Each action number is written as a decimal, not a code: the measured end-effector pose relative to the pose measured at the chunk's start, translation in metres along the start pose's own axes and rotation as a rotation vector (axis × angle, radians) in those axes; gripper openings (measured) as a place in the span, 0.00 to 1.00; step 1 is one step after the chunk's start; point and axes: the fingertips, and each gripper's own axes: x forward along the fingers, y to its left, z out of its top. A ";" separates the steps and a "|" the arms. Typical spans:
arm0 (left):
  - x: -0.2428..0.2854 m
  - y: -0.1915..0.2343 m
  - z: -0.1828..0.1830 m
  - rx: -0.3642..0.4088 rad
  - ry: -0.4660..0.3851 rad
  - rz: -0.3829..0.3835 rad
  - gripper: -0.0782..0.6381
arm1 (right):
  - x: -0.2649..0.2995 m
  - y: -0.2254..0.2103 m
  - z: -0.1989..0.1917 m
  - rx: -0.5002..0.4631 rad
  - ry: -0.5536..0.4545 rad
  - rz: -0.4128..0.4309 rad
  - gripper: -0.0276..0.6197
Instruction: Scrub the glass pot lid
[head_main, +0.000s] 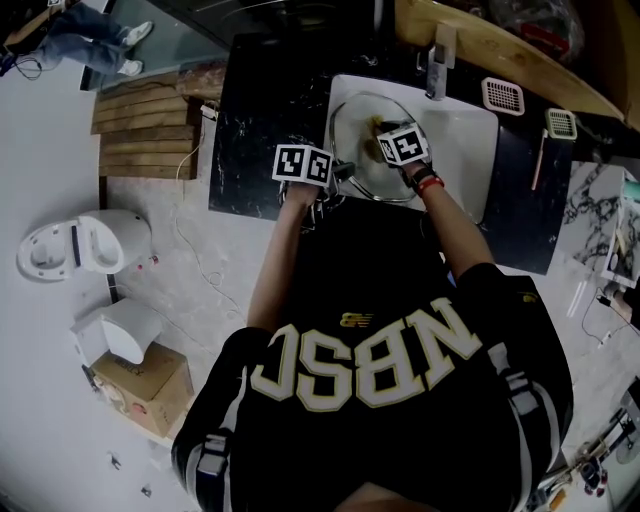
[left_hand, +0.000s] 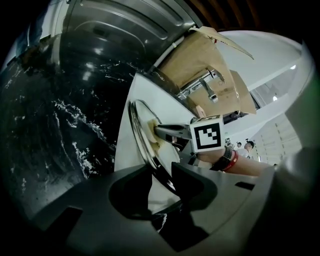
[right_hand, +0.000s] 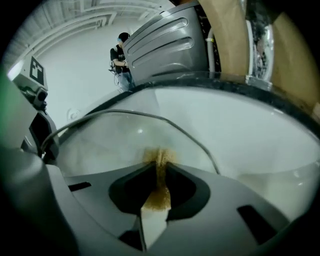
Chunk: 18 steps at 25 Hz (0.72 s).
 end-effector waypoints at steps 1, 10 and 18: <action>0.000 0.000 -0.001 -0.005 -0.001 -0.005 0.30 | 0.001 -0.010 -0.005 -0.006 0.008 -0.029 0.15; 0.001 0.000 -0.001 -0.016 -0.005 -0.020 0.30 | -0.022 -0.030 -0.051 0.023 0.124 -0.115 0.14; 0.003 0.000 0.000 0.029 -0.005 0.005 0.31 | -0.040 0.030 -0.048 0.129 0.110 0.108 0.13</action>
